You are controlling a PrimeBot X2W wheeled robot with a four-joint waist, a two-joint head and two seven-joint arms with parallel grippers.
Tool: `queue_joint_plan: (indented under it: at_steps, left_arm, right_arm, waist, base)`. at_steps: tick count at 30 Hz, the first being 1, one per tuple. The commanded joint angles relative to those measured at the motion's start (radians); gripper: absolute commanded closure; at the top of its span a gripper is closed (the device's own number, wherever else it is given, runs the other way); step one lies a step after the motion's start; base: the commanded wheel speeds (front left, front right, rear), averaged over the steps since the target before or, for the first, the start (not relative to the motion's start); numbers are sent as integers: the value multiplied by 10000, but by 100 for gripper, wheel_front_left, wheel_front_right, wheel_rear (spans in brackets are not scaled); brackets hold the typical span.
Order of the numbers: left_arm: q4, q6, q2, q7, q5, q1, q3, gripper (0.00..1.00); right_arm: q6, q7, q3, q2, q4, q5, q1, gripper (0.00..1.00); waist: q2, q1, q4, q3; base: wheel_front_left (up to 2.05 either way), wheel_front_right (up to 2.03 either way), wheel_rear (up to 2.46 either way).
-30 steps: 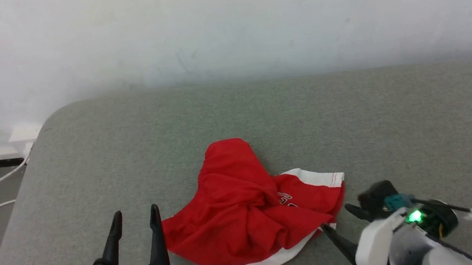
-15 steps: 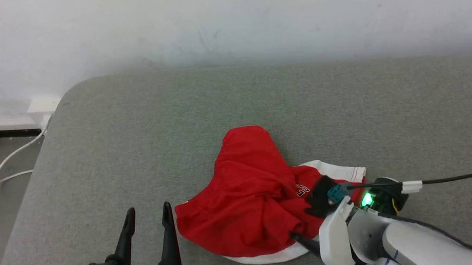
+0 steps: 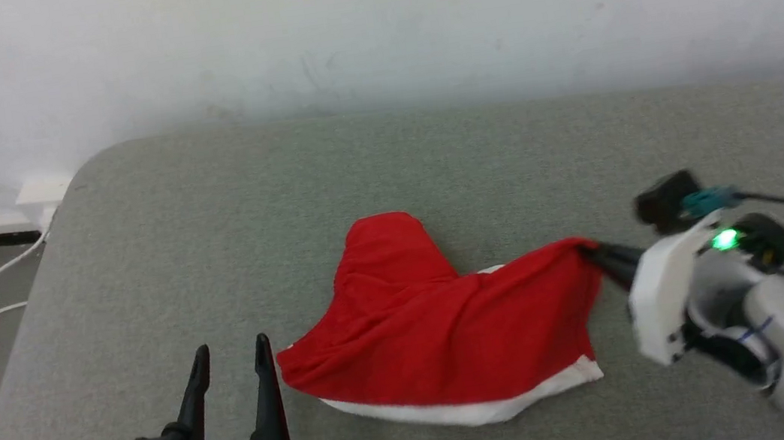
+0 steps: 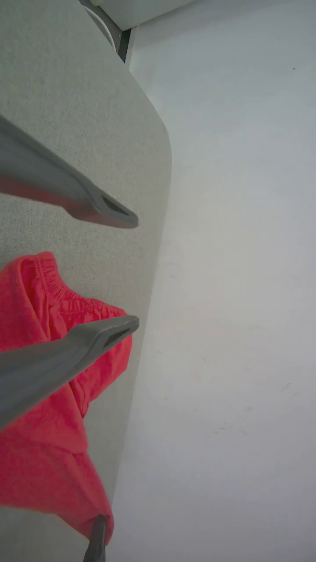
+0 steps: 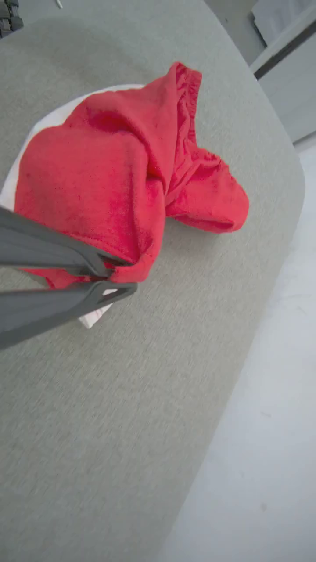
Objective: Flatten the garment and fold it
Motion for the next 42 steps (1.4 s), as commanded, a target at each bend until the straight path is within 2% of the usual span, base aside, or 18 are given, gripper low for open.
queue_joint_plan:
  at_steps: [1, 8, 13, 15, 16, 17, 18, 21, 24, 31, 35, 42]
  left_arm:
    - [26, -56, -47, -47, 89, -18, 35, 0]
    - [30, -112, -79, -47, 142, -191, -37, 0]
    - [40, -107, -87, -47, 167, -368, -122, 0]
    - [54, -50, -89, -47, 123, -495, -198, 0]
    - [61, -31, -90, -47, 122, -519, -211, 0]
    - [68, -17, -90, -47, 118, -536, -218, 0]
    - [79, -7, -91, -47, 111, -546, -220, 0]
    - [129, 3, -91, -47, 118, -533, -211, 0]
    - [203, 15, -91, -47, 144, -440, -149, 0]
    - [324, 10, -92, -47, 248, -79, 27, 0]
    - [396, -57, -92, -47, 336, 111, 39, 0]
    - [672, -148, -77, -47, 435, 342, -11, 0]
  right_arm:
    - [-9, 79, -361, -145, 109, 22, 169, 100]
    - [-9, 572, -2803, -587, 1438, 109, 727, 100]
    - [-9, 533, -3579, -605, 2279, 77, 756, 100]
    - [-9, 51, -3761, -491, 2665, -18, 675, 100]
    - [-9, -182, -3816, -404, 2725, -51, 665, 71]
    - [-9, -457, -3818, -322, 2718, -110, 675, 18]
    - [-9, -728, -3816, -262, 2709, -155, 710, 0]
    - [-9, -1334, -3802, -160, 2635, -251, 865, 0]
    - [-9, -2439, -3874, -21, 2361, -564, 1298, 0]
    - [-9, -4257, -4338, 587, 1160, -1710, 2795, 0]
    - [-9, -4612, -4860, 1173, 79, -2566, 3719, 0]
    - [-9, -4229, -5126, 2252, -2450, -3881, 5313, 0]
  waist:
    - [0, 0, -236, 5]
    - [0, 0, -460, 442]
    - [0, 0, -453, 835]
    - [0, 0, -424, 1013]
    - [0, 0, -420, 1047]
    - [0, 0, -414, 1052]
    - [0, 0, -406, 1045]
    - [0, 0, -400, 929]
    - [0, 0, -434, 644]
    - [0, 0, -689, -43]
    - [0, 0, -816, -345]
    - [0, 0, -998, -758]
  base:
    - [0, 0, 0]
    - [0, 0, 0]
    - [0, 0, 0]
    - [0, 0, 0]
    - [0, 0, 0]
    - [0, 0, 0]
    - [0, 0, 0]
    - [0, 0, 0]
    - [0, 0, 0]
    - [0, 0, 0]
    - [0, 0, 0]
    - [0, 0, 0]
